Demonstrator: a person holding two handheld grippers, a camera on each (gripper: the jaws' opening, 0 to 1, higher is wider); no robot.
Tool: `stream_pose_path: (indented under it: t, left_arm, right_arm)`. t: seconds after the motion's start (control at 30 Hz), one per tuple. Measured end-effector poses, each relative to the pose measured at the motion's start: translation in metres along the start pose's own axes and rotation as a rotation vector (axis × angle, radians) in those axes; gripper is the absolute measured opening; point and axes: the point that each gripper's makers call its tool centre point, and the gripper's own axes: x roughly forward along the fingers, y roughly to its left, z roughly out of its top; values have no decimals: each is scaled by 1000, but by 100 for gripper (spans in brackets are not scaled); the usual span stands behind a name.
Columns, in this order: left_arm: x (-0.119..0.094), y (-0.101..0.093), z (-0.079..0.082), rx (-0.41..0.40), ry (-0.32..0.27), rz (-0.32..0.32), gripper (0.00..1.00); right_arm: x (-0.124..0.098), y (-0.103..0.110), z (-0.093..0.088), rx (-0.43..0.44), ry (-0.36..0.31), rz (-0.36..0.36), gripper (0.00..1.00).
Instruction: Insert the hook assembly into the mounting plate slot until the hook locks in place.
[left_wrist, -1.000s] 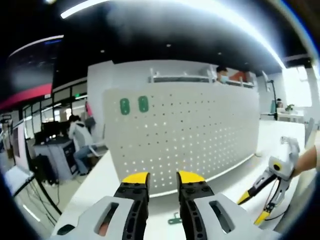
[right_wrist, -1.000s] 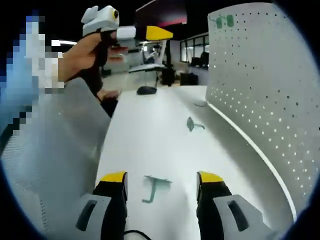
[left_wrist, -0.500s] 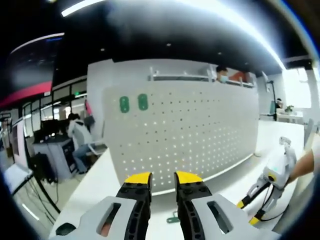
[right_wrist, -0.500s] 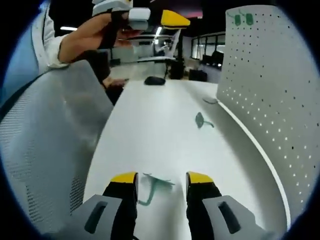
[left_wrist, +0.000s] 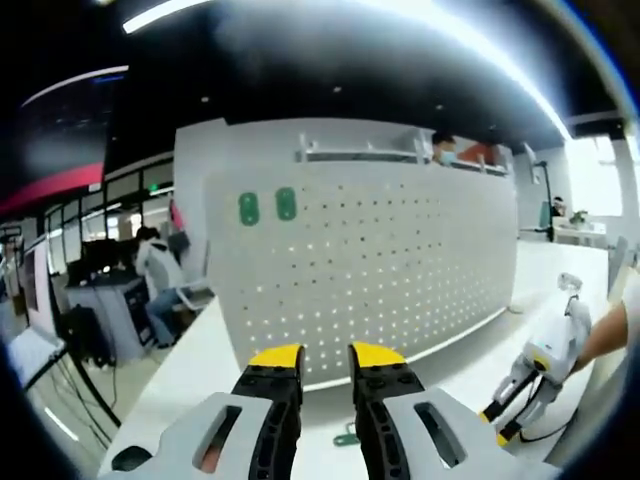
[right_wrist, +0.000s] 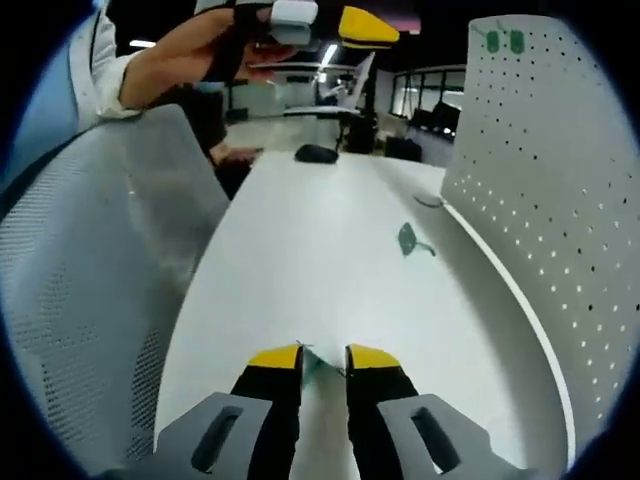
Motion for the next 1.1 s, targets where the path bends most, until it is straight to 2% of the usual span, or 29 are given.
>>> stream_pose_path:
  t: [0.23, 0.63, 1.1]
  left_arm:
    - [-1, 0, 1, 0, 0, 0, 19]
    - [-4, -2, -2, 1, 7, 0, 25]
    - [-4, -8, -7, 41, 38, -22, 41]
  right_arm:
    - [-3, -6, 2, 12, -7, -19, 5]
    - [3, -1, 6, -39, 24, -2, 6]
    - [7, -2, 4, -86, 67, 14, 3]
